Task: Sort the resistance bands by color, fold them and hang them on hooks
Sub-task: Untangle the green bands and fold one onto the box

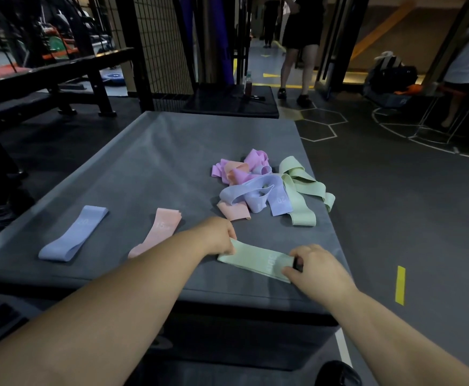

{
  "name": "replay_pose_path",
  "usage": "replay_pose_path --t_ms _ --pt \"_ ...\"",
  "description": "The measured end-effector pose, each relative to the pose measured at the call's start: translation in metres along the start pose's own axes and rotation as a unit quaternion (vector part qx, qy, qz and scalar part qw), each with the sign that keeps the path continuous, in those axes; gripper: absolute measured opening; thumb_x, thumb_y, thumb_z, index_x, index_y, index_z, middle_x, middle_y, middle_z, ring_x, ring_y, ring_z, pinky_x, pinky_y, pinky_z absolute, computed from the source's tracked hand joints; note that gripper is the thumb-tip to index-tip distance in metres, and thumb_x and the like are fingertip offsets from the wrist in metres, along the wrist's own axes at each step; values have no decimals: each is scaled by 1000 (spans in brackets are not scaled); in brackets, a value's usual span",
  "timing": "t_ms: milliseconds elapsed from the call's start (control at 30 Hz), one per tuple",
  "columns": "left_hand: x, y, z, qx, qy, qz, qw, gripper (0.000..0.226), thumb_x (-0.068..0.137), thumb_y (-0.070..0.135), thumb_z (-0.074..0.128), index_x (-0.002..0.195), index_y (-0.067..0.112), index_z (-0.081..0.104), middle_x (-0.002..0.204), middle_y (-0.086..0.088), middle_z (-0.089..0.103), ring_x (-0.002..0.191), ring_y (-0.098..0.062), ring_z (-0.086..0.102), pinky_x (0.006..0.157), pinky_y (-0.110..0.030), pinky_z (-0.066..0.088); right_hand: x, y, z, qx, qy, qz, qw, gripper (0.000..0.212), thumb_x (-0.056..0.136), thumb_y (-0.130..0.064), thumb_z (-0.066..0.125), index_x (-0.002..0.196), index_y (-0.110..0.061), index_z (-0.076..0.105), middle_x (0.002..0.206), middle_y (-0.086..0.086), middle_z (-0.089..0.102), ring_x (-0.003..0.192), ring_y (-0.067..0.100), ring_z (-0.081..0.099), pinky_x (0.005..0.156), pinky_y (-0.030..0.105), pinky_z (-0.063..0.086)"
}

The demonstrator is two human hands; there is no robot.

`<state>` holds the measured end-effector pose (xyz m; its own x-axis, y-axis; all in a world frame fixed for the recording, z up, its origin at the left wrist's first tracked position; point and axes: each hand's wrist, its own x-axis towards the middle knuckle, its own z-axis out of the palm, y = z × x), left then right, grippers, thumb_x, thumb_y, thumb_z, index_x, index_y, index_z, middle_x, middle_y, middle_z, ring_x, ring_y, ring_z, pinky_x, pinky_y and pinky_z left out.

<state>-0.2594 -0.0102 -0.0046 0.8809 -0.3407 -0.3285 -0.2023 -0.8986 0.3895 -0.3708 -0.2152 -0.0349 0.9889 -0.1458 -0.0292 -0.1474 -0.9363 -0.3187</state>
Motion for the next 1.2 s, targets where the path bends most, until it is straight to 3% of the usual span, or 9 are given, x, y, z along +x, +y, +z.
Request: replay_pose_path --t_ms 167,300,400,533,633,767,900,1067,1200 --pt "-3 -5 -2 -87 1 -1 996 14 81 16 72 85 26 63 86 8 62 80 -12 57 75 -23 46 2 -4 -6 39 -28 39 998 17 84 -38 65 91 -28 53 98 -5 57 94 18 56 75 30 43" --pt "-11 -14 -5 -177 6 6 984 12 81 14 74 88 21 67 87 4 66 78 -12 59 75 -26 50 5 -7 -12 66 -49 38 996 17 86 -33 66 88 -26 50 80 -11 56 82 15 54 66 28 42" --pt "-18 -21 -9 -267 19 -1 964 13 82 7 73 84 17 65 77 1 64 64 -12 58 56 -21 50 11 -11 -16 154 -54 40 986 19 88 -26 66 84 -26 48 77 -5 57 74 15 54 64 25 43" --pt "-28 -32 -20 -325 27 -4 945 13 84 3 71 83 14 63 74 -2 63 56 -12 53 48 -16 44 16 -32 -21 460 -75 86 881 14 96 -8 56 97 -17 46 94 9 64 64 21 67 60 33 55" --pt "-37 -45 -26 -379 37 -13 924 13 84 1 70 83 12 63 75 -4 64 63 -14 56 54 -18 48 24 -52 -25 527 -53 98 843 17 97 -5 55 109 -15 48 99 8 64 60 19 65 52 24 50" --pt "-50 -68 -36 -441 37 -25 896 15 84 -1 69 84 12 61 77 -6 64 72 -20 57 62 -25 45 41 -82 -23 563 -24 121 817 15 93 -5 62 106 -12 60 94 7 66 69 19 61 51 18 46" --pt "-70 -95 -49 -514 35 -34 856 22 88 -2 65 105 11 63 91 -4 66 72 -9 60 56 -16 49 60 -121 -17 558 -31 99 823 10 92 -6 62 96 -14 66 77 2 63 61 11 53 48 17 38" --pt "-94 -136 -65 -542 76 -66 834 13 88 -1 65 91 8 55 75 -5 67 61 -11 64 57 -20 52 84 -184 -12 544 -56 75 834 14 92 -5 62 90 -18 66 69 1 60 60 11 51 57 23 37" --pt "-107 -169 -71 -579 105 -103 802 14 91 -1 57 82 9 56 65 -2 68 56 -11 63 56 -23 54 104 -235 4 515 -77 46 852 16 90 -1 62 93 -15 71 74 7 60 57 14 43 51 21 32"
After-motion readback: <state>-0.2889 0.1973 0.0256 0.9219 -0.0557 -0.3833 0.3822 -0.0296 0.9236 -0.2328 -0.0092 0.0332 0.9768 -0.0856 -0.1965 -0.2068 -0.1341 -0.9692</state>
